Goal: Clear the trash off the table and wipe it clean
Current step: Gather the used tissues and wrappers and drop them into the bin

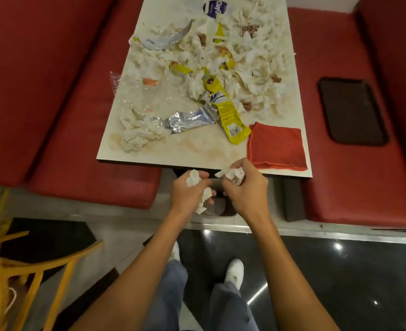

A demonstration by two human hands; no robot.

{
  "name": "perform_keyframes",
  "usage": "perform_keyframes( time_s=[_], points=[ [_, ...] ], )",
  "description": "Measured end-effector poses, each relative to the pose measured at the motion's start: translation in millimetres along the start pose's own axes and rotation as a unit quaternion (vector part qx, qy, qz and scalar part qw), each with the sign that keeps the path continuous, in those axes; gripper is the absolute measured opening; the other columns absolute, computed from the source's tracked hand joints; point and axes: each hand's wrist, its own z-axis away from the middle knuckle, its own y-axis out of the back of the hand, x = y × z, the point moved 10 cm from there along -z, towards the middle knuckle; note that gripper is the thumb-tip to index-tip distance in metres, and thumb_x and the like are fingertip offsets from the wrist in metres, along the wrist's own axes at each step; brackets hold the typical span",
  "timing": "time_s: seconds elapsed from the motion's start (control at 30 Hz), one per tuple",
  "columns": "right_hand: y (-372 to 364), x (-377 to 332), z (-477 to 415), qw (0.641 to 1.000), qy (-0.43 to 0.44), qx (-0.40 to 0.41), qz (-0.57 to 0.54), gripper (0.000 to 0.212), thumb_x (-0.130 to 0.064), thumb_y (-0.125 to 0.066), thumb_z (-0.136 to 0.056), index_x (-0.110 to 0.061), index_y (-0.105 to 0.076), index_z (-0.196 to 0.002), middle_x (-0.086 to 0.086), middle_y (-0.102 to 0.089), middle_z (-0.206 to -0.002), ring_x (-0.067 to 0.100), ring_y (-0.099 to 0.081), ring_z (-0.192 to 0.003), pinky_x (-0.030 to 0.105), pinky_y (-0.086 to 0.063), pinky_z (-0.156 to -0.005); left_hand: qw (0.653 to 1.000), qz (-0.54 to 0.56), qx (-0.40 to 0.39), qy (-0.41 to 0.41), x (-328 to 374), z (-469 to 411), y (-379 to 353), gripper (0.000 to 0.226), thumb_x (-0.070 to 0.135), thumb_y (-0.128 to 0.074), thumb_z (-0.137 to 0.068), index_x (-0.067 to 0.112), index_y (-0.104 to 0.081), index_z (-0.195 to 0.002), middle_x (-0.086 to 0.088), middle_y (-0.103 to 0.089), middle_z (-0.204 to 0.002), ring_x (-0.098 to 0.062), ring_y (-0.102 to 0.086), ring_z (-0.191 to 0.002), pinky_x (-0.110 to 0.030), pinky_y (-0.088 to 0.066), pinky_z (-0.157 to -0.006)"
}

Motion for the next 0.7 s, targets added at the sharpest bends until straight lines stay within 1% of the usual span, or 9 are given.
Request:
perform_keyframes(
  time_s=[0.07, 0.13, 0.27, 0.33, 0.4, 0.47, 0.57, 0.63, 0.7],
  points=[
    [8, 15, 18, 1.000, 0.005, -0.010, -0.007, 0.019, -0.005, -0.074, -0.081, -0.016, -0.060, -0.087, 0.000, -0.067, -0.078, 0.008, -0.058, -0.070, 0.016, -0.044, -0.060, 0.999, -0.042, 0.011, -0.004, -25, 5, -7, 0.017, 0.004, -0.074, -0.089, 0.018, -0.077, -0.098, -0.009, -0.078, -0.083, -0.028, -0.076, -0.076, -0.039, -0.063, -0.061],
    [15, 33, 33, 1.000, 0.011, -0.017, -0.010, 0.020, -0.006, -0.075, -0.083, -0.018, -0.061, -0.087, -0.005, -0.066, -0.080, 0.005, -0.059, -0.073, 0.009, -0.040, -0.062, 0.998, -0.062, 0.017, 0.007, -53, 8, -14, 0.022, 0.007, -0.073, -0.089, 0.025, -0.078, -0.101, -0.006, -0.078, -0.087, -0.023, -0.076, -0.080, -0.037, -0.062, -0.065],
    [13, 88, 47, 0.999, 0.003, -0.041, -0.013, 0.022, -0.010, -0.079, -0.087, -0.023, -0.063, -0.094, -0.006, -0.067, -0.089, 0.005, -0.065, -0.080, 0.010, -0.047, -0.066, 0.995, -0.095, 0.024, 0.026, -102, 5, -32, 0.017, 0.023, -0.069, -0.096, 0.031, -0.075, -0.109, -0.001, -0.077, -0.100, -0.018, -0.074, -0.090, -0.035, -0.061, -0.072],
    [5, 123, 47, 0.998, -0.020, -0.058, -0.012, 0.023, -0.012, -0.081, -0.088, -0.024, -0.063, -0.098, -0.004, -0.068, -0.096, 0.005, -0.066, -0.086, 0.010, -0.049, -0.070, 0.993, -0.107, 0.043, 0.038, -124, -2, -36, 0.013, 0.032, -0.067, -0.099, 0.029, -0.074, -0.110, 0.000, -0.075, -0.100, -0.017, -0.072, -0.091, -0.034, -0.061, -0.074],
    [-6, 158, 43, 0.997, -0.043, -0.069, -0.011, 0.026, -0.016, -0.082, -0.089, -0.026, -0.063, -0.103, -0.003, -0.068, -0.104, 0.007, -0.066, -0.094, 0.012, -0.052, -0.077, 0.992, -0.104, 0.052, 0.051, -146, -14, -41, 0.015, 0.036, -0.066, -0.099, 0.026, -0.072, -0.108, -0.002, -0.074, -0.095, -0.019, -0.071, -0.086, -0.033, -0.056, -0.069],
    [-18, 189, 35, 0.996, -0.054, -0.073, 0.003, 0.028, -0.019, -0.082, -0.089, -0.029, -0.062, -0.107, -0.005, -0.068, -0.110, 0.007, -0.066, -0.100, 0.019, -0.056, -0.086, 0.992, -0.083, 0.066, 0.068, -170, -32, -43, 0.018, 0.037, -0.064, -0.100, 0.022, -0.071, -0.108, -0.005, -0.074, -0.094, -0.021, -0.070, -0.084, -0.032, -0.052, -0.067],
    [-37, 232, 16, 0.996, -0.059, -0.064, 0.029, 0.030, -0.017, -0.082, -0.089, -0.027, -0.063, -0.110, -0.003, -0.068, -0.116, 0.011, -0.065, -0.104, 0.022, -0.055, -0.092, 0.989, -0.065, 0.074, 0.113, -212, -74, -45, 0.028, 0.038, -0.055, -0.101, 0.018, -0.070, -0.113, -0.010, -0.075, -0.104, -0.024, -0.072, -0.090, -0.037, -0.056, -0.074],
    [-51, 260, -2, 0.994, -0.070, -0.062, 0.048, 0.030, -0.014, -0.081, -0.089, -0.021, -0.065, -0.114, -0.002, -0.067, -0.119, 0.012, -0.064, -0.104, 0.010, -0.049, -0.092, 0.979, 0.011, 0.079, 0.186, -246, -108, -51, 0.034, 0.038, -0.050, -0.103, 0.013, -0.067, -0.119, -0.009, -0.072, -0.107, -0.024, -0.070, -0.094, -0.038, -0.057, -0.082],
    [-66, 289, -22, 0.991, -0.091, -0.063, 0.071, 0.030, -0.010, -0.079, -0.090, -0.017, -0.067, -0.116, -0.004, -0.063, -0.117, 0.009, -0.060, -0.099, -0.005, -0.039, -0.080, 0.971, 0.018, 0.090, 0.220, -270, -144, -54, 0.024, 0.027, -0.045, -0.108, 0.010, -0.063, -0.107, -0.010, -0.068, -0.104, -0.018, -0.064, -0.088, -0.026, -0.049, -0.073]
  ],
)
